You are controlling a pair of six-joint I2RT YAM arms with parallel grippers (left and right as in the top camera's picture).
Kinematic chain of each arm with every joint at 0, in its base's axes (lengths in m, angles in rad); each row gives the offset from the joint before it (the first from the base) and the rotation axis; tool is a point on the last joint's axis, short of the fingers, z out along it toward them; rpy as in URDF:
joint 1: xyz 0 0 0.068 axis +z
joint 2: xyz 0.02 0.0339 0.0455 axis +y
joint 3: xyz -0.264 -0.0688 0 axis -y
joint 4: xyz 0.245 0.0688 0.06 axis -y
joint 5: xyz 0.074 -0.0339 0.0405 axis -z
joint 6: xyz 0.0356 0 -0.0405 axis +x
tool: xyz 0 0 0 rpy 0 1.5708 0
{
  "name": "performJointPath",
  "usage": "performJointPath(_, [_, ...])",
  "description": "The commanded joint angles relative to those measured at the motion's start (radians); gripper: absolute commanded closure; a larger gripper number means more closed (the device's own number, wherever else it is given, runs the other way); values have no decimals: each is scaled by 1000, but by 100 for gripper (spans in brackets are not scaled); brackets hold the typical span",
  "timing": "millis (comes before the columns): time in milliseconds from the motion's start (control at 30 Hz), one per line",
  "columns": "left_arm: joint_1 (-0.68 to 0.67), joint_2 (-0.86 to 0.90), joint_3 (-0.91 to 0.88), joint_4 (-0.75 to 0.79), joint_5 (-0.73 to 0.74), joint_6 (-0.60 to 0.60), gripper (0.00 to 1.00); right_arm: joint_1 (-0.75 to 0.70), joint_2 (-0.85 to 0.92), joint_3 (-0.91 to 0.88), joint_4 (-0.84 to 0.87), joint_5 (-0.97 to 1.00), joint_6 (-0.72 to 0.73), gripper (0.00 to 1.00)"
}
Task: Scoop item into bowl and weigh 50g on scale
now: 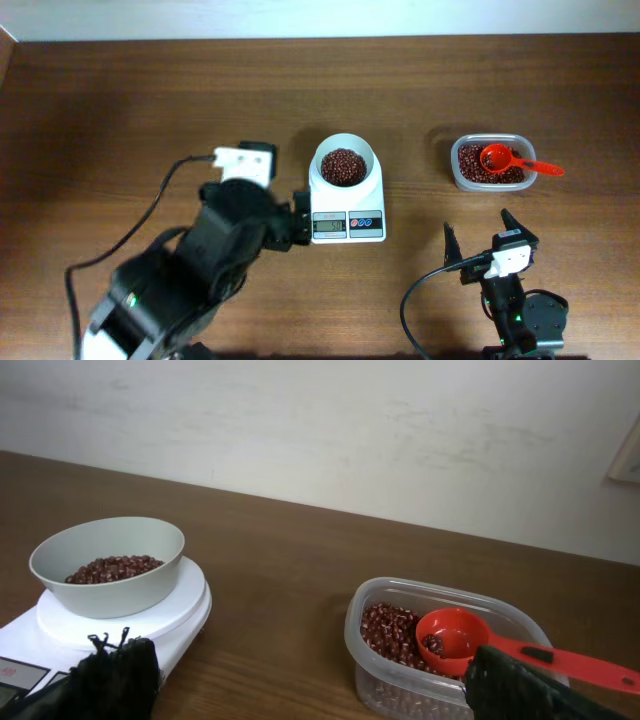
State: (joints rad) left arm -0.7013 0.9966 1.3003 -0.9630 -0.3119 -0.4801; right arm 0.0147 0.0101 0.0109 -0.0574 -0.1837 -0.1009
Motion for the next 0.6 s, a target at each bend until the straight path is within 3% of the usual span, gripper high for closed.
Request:
performJointPath(0, [86, -137, -249, 168, 30, -5, 1, 5, -5, -5, -6, 5, 12, 1])
performJointPath(100, [168, -283, -537, 456, 111, -5, 1, 5, -5, -5, -6, 5, 12, 1])
performJointPath(267, [203, -531, -903, 931, 114, -5, 1, 5, -5, -5, -6, 5, 12, 1])
performJointPath(467, [202, -816, -1188, 1130, 114, -5, 1, 5, -5, -5, -6, 5, 12, 1])
performJointPath(533, [203, -915, -1286, 1162, 113, -5, 1, 5, -5, -5, -6, 5, 12, 1])
performJointPath(567, [203, -957, -1291, 1109, 109, -5, 1, 5, -5, -5, -6, 5, 12, 1])
